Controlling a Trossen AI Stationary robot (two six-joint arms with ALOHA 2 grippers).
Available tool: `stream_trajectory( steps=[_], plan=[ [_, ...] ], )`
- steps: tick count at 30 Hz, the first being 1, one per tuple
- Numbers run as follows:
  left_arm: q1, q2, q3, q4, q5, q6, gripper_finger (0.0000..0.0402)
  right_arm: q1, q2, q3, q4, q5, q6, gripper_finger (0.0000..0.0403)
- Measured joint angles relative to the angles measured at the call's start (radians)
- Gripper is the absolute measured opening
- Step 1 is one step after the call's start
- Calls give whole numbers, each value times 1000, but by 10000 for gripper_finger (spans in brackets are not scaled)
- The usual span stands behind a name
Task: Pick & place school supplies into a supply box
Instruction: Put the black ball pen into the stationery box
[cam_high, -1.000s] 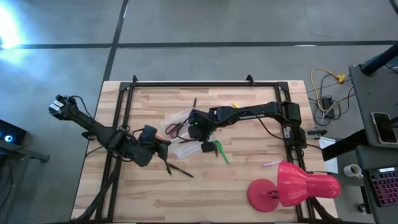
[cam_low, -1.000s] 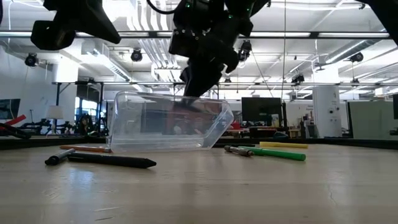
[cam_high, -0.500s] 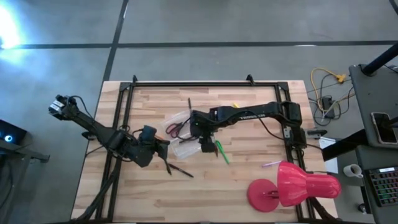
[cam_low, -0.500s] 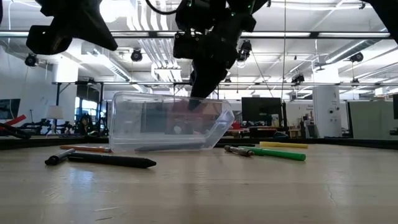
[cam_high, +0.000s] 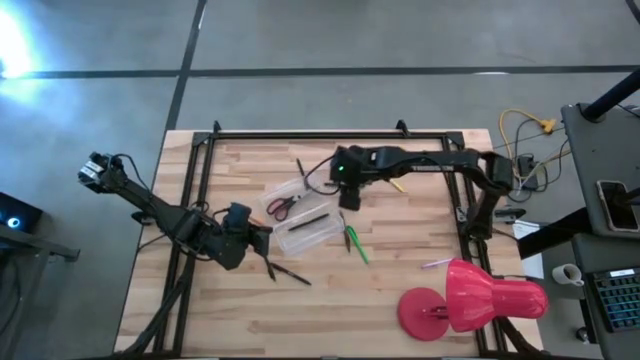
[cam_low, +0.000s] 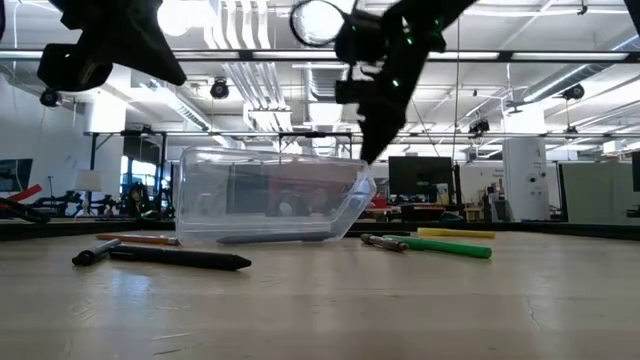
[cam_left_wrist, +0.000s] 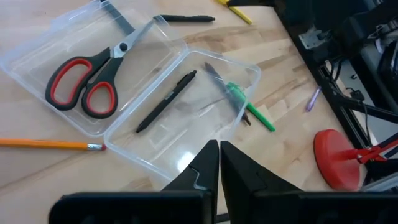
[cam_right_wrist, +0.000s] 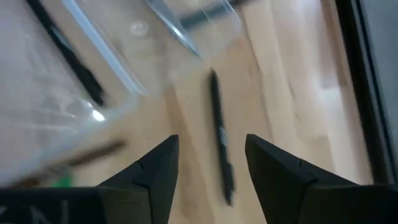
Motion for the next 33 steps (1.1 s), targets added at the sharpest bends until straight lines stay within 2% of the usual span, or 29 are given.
stream_trajectory(
  steps=[5,11,18,22,33],
  plan=[
    [0,0,-13,-1,0,-1,0,-37,12,-105,75,-2,-24,176],
    [0,0,-20,5,0,-26,0,-49,71,-128,109,34,-19,176],
    [0,0,-20,20,0,-32,0,-104,159,-74,94,29,-24,176],
    [0,0,-20,22,0,-47,0,-123,213,-15,11,-25,-42,176],
    [0,0,-20,23,-1,-56,0,-121,273,15,-42,-6,-42,168]
  ],
)
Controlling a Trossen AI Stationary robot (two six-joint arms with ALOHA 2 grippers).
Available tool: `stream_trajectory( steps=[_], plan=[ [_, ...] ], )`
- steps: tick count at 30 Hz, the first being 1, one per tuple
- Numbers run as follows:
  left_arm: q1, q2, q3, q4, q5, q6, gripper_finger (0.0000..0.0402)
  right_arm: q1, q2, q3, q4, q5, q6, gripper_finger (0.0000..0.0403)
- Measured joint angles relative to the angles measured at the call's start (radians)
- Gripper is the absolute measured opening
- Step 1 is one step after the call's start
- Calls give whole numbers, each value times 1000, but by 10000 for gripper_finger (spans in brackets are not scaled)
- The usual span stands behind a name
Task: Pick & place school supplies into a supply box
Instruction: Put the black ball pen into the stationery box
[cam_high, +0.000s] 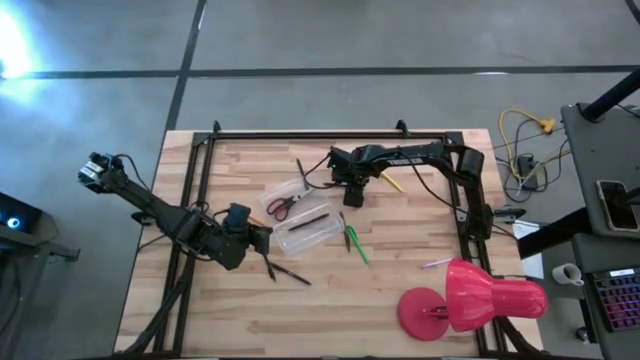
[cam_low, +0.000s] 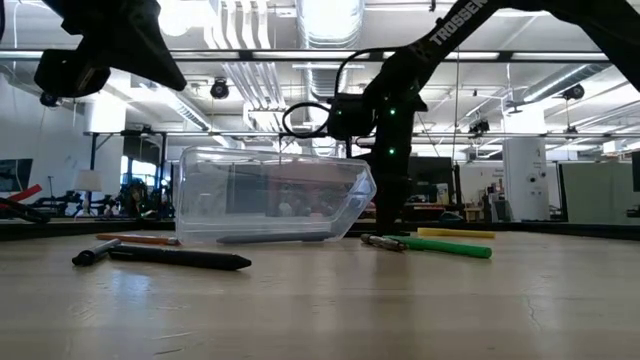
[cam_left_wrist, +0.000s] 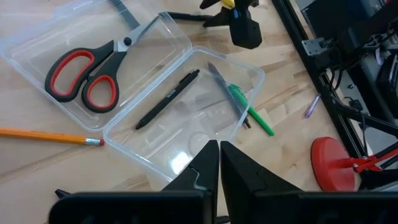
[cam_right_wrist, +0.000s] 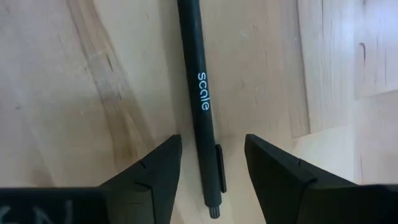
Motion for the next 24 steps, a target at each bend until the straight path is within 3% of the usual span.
stream_trajectory(
  steps=[4,10,15,18,21,24],
  plan=[
    [0,0,0,0,0,0,0,3,-3,-2,2,27,17,125],
    [0,0,0,0,0,0,0,3,-4,-2,-5,28,20,24],
    [0,0,-1,0,0,0,0,0,-19,-5,-38,37,88,15],
    [0,0,-3,0,0,0,0,-4,-57,-13,-52,-13,154,14],
    [0,0,-8,0,0,0,0,0,-142,-12,-21,-28,185,10],
    [0,0,-12,0,0,0,0,9,-244,-10,31,-108,155,5]
  ],
)
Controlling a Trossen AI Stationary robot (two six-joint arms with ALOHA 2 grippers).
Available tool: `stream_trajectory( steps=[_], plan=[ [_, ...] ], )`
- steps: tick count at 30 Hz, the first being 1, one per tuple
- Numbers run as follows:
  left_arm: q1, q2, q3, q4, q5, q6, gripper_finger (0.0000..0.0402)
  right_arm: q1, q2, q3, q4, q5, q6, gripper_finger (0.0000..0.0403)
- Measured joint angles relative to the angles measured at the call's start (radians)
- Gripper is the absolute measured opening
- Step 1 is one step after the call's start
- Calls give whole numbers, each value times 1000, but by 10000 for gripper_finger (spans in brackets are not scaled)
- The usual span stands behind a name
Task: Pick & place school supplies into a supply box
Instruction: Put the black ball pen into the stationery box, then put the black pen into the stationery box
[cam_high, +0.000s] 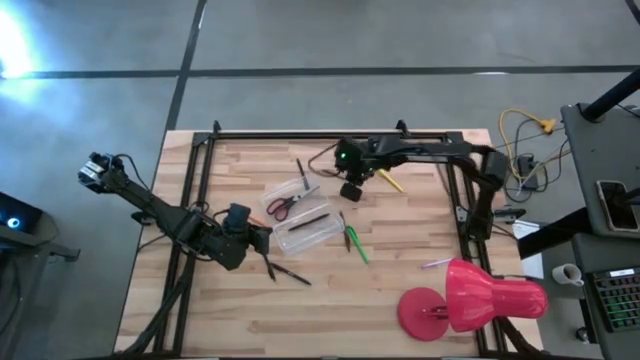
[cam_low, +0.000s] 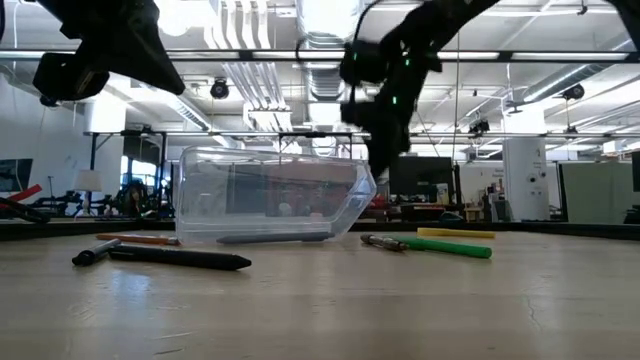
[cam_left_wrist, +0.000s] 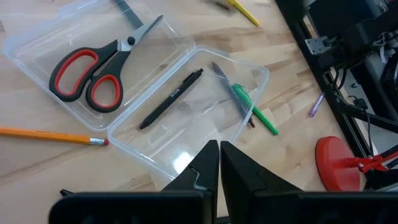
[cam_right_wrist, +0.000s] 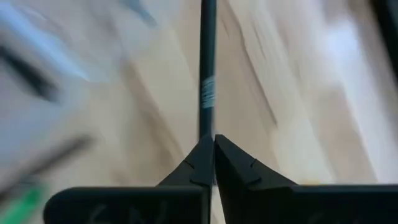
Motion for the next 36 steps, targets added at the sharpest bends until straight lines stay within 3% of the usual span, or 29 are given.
stream_trajectory(
  steps=[6,9,16,22,29,36],
  plan=[
    [0,0,-2,1,0,2,0,59,-87,25,94,-198,-138,6],
    [0,0,-2,1,0,3,0,88,-49,34,73,-190,-113,6],
    [-1,0,-2,12,0,4,0,105,9,27,-3,67,-13,8],
    [-2,0,-2,19,0,4,0,71,61,18,-32,0,11,12],
    [-2,0,-3,21,0,4,0,59,150,17,-44,-81,143,72],
    [-1,0,-3,26,0,4,0,60,204,23,-6,21,164,151]
  ],
)
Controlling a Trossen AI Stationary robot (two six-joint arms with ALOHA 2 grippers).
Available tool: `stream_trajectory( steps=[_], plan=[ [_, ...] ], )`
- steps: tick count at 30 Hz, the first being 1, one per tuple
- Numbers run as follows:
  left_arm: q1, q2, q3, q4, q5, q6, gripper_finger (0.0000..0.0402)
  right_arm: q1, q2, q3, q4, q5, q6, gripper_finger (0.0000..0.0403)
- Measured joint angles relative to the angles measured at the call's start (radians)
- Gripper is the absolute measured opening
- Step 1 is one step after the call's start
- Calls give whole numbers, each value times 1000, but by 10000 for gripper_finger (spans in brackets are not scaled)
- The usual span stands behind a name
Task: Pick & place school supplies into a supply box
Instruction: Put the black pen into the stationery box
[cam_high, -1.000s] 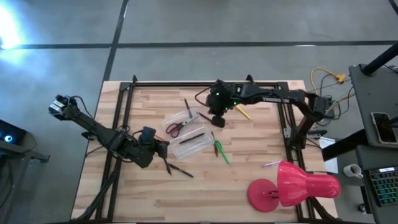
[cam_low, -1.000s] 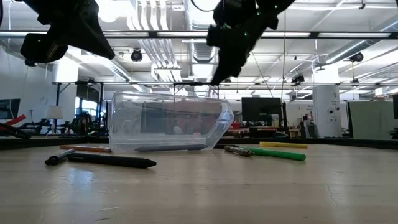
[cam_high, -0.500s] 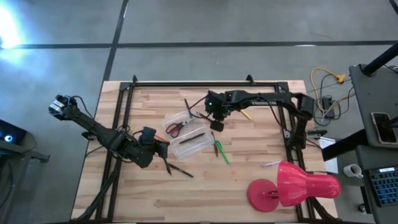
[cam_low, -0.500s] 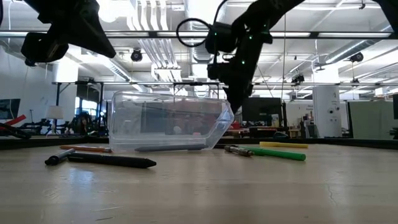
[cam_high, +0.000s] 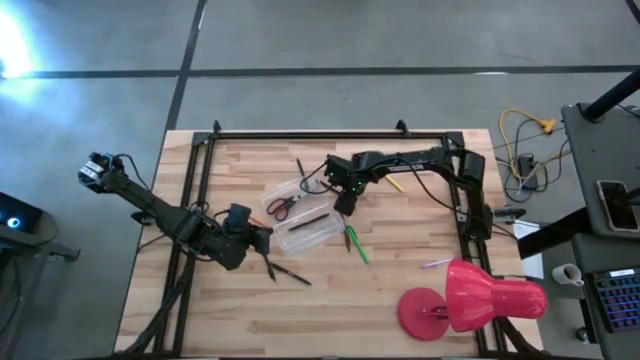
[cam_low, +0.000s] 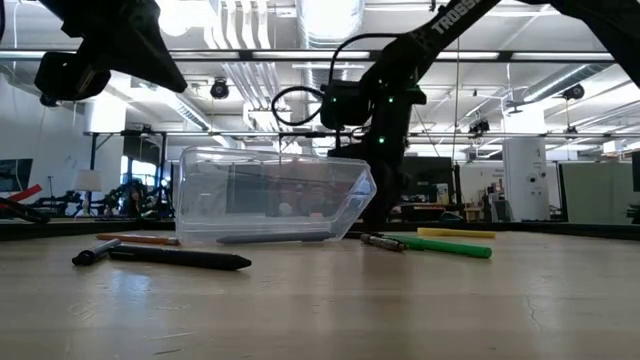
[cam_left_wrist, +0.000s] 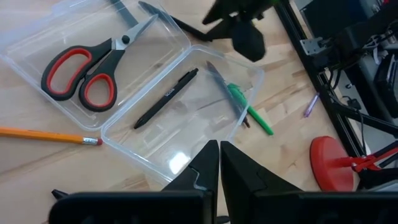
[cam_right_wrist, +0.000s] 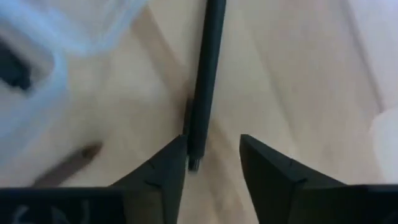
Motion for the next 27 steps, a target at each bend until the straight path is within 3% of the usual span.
stream_trajectory(
  steps=[5,11,21,24,27],
  plan=[
    [0,0,0,1,0,0,0,0,2,18,67,30,17,169],
    [0,0,0,2,0,0,0,0,15,36,66,28,-13,161],
    [1,0,0,2,1,0,0,18,98,37,55,48,-21,132],
    [1,0,0,1,1,0,0,26,103,37,48,103,-23,112],
    [1,0,0,0,1,0,0,25,93,36,45,91,-41,84]
  ],
)
